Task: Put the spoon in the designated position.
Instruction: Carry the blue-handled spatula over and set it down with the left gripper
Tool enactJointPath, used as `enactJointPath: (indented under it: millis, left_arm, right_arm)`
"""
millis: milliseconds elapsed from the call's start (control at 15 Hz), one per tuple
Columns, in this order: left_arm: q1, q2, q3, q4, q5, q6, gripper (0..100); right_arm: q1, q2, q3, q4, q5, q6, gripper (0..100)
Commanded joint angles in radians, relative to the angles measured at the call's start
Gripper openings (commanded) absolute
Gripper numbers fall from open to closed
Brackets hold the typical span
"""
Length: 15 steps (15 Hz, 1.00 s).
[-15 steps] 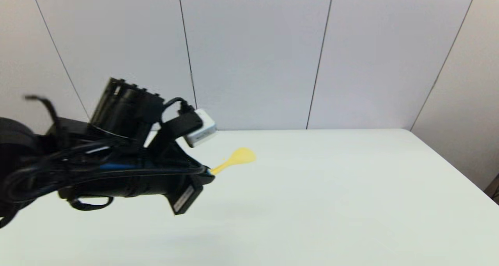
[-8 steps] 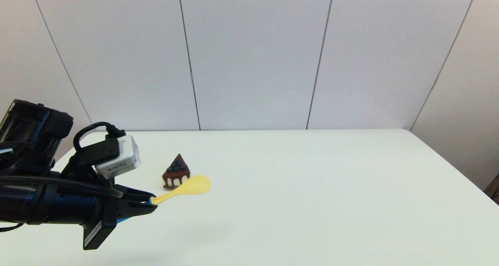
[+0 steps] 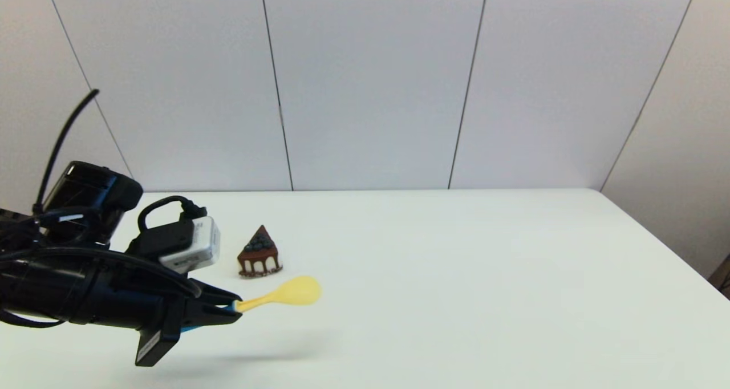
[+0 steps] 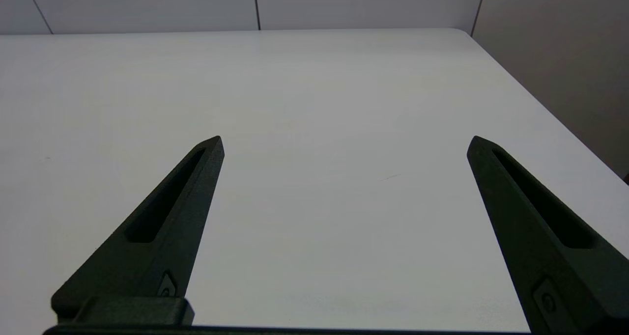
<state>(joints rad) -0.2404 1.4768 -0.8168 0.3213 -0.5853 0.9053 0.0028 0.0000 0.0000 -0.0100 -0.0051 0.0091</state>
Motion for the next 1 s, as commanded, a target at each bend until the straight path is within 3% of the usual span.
enactJointPath:
  millis: [67,1000]
  left_arm:
    - [0.044,0.145,-0.007,0.004,-0.022,0.113,0]
    - [0.061,0.318,-0.162,0.001,-0.024,0.113,0]
  right_arm:
    - [0.0,0.002,0.002,-0.001,0.001,0.0,100]
    - [0.0,0.002,0.002,-0.001,0.001,0.0,100]
